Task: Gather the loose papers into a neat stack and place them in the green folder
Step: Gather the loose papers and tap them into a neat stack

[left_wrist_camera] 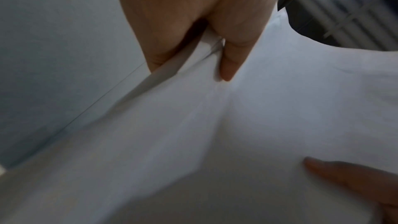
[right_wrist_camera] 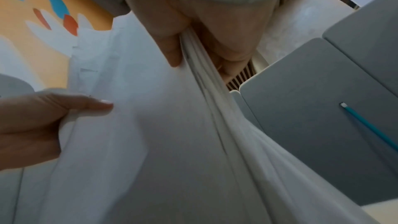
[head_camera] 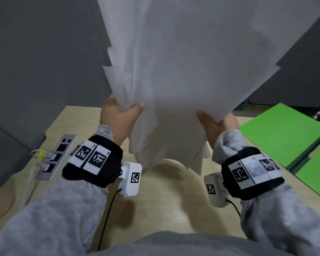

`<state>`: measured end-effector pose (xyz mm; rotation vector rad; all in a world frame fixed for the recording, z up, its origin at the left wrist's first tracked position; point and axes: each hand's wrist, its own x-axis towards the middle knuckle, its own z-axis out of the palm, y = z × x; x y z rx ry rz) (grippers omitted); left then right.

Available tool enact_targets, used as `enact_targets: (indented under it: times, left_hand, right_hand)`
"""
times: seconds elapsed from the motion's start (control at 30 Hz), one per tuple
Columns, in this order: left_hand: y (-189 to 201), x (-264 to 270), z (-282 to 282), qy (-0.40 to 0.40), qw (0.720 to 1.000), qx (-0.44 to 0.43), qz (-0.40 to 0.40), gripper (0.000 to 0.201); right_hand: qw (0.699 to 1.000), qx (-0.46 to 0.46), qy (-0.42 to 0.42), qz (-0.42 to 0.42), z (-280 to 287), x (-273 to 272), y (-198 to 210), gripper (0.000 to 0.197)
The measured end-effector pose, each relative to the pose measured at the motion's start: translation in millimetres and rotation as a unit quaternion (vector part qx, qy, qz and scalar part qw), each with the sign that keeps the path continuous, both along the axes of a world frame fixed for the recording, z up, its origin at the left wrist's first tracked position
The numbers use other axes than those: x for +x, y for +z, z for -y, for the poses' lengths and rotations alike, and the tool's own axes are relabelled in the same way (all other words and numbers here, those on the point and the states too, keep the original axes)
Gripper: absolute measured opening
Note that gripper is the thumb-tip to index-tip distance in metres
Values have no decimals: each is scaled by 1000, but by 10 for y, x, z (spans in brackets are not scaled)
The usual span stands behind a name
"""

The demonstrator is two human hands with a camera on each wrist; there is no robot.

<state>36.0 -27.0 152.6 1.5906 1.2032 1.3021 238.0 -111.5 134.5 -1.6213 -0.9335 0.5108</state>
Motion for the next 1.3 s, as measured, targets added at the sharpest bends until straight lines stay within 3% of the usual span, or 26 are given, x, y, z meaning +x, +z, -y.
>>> enact_targets:
  times: [0.07,0.13,0.23,0.33,0.43,0.5,0.6,0.7,0.77,0.83,0.87,0.93,1.03,1.1,1.2,1.3]
  left_hand:
    - [119,-46,-38,-3,998,40,40,40]
    - [131,-107,-86,-38,995,59,66,60]
    - [-191,-176,-125,-102,994,1,28,78]
    - [-547,-239,-113,-99,988,-106,-60,87]
    - [-534,-179,-103,-38,987,-104,-120,49]
    - [-350,-105,-87,-10,995,-60,-81,27]
    - [-137,-130,-96,-37,998,47,15,39]
    - [-260,-227,-120,-123,992,31,-8,58]
    - [-406,-200,-107,-139,989,-35,-43,59]
    - [-432,-103,-49,-98,992,-49,-62,38]
    - [-385,-66,-23,-57,997,-34,-50,29]
    - [-216,-33,-1,-4,1000,5,25,24]
    - [-112,-145,-18,-33,997,46,49,37]
    - [-279,-227,-9,-69,998,8,12,52]
    - [-616,-202,57,-93,988,-120,-27,69]
    - [-636,-92,83,-49,988,-138,-37,37]
  right_hand:
    - [998,60,-1,-22,10,32,88,19]
    - [994,95,20,-52,8,66,51,36]
    - [998,38,40,-42,5,67,-169,57]
    - [997,-50,49,-18,-11,52,-330,48]
    - [994,-93,43,39,-45,26,-296,29]
    - [999,-27,20,39,-50,10,-219,31]
    - [993,112,-26,-32,-39,51,-157,52]
    - [993,99,20,-57,-2,80,-290,68]
    - [998,24,40,-33,-10,45,-377,63]
    - [999,3,34,21,-34,-25,-372,35]
    - [998,28,23,46,-36,-71,-306,25]
    - [990,126,5,66,-23,-111,-141,27]
    - [975,222,17,17,35,-73,-73,41]
    - [984,174,10,-22,63,-36,-220,46]
    - [996,71,9,-56,92,-34,-553,44]
    - [998,55,18,-18,80,-131,-521,23]
